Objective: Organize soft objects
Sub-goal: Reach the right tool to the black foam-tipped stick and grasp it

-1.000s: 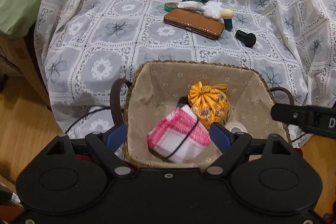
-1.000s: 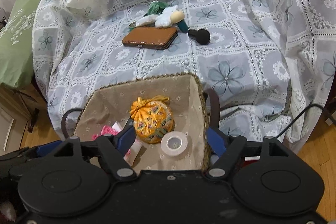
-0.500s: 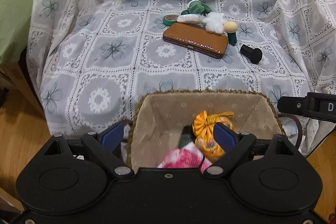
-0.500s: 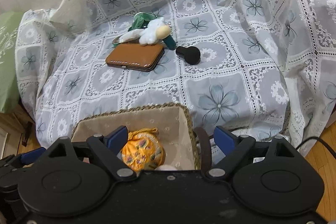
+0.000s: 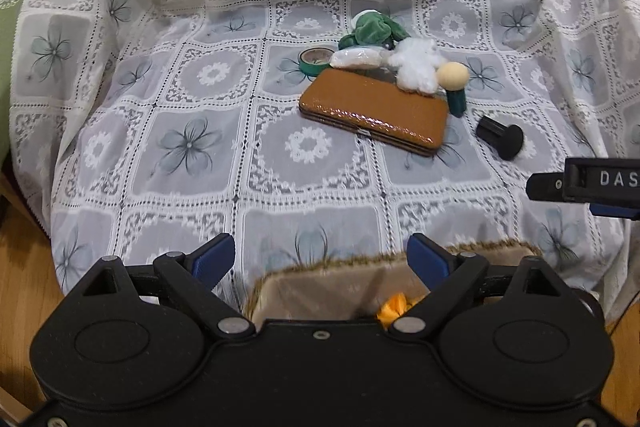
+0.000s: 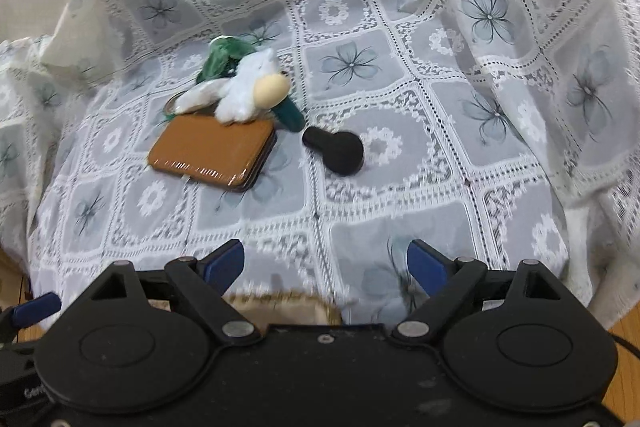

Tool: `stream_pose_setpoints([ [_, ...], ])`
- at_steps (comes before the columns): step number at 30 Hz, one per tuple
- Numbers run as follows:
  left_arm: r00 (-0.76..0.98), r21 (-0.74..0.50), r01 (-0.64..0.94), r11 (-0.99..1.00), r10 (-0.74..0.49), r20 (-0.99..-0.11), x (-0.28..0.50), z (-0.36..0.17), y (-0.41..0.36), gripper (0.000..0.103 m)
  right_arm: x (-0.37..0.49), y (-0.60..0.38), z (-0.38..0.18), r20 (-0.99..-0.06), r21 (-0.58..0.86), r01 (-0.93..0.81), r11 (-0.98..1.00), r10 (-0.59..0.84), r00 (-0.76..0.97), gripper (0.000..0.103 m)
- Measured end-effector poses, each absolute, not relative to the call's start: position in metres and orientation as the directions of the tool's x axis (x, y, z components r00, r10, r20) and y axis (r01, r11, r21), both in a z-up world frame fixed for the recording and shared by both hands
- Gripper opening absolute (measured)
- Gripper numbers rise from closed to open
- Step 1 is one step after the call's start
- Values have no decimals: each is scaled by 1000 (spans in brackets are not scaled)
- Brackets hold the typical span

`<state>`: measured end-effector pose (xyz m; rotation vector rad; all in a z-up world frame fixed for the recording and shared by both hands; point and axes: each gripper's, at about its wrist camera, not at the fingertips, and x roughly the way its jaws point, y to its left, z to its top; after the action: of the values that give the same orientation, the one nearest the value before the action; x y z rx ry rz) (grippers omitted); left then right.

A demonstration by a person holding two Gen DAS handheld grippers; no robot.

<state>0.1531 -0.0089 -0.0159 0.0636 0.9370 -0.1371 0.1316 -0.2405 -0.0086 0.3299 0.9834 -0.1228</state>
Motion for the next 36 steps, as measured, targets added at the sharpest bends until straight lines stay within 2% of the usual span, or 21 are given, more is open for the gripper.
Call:
stream_pose_setpoints([
  [2, 577, -6, 143, 990, -88, -812, 161, -19, -9, 90, 146, -243, -13, -837, 214, 272, 938, 32, 546, 87],
  [4, 569, -9, 143, 990, -89, -818, 169, -23, -9, 90, 156, -246, -17, -838, 220, 298, 929, 24, 544, 74],
  [7, 558, -12, 147, 989, -93, -825, 177, -28, -9, 90, 170, -247, -24, -838, 247, 336, 909, 26, 545, 61],
  [19, 531, -15, 138, 990, -87, -843, 212, -43, 0, 90, 212, -238, -53, -844, 220, 400, 889, -32, 535, 60],
  [36, 509, -11, 140, 990, -82, -857, 232, -54, -3, 90, 261, -247, -73, -817, 193, 399, 896, -78, 571, 62],
])
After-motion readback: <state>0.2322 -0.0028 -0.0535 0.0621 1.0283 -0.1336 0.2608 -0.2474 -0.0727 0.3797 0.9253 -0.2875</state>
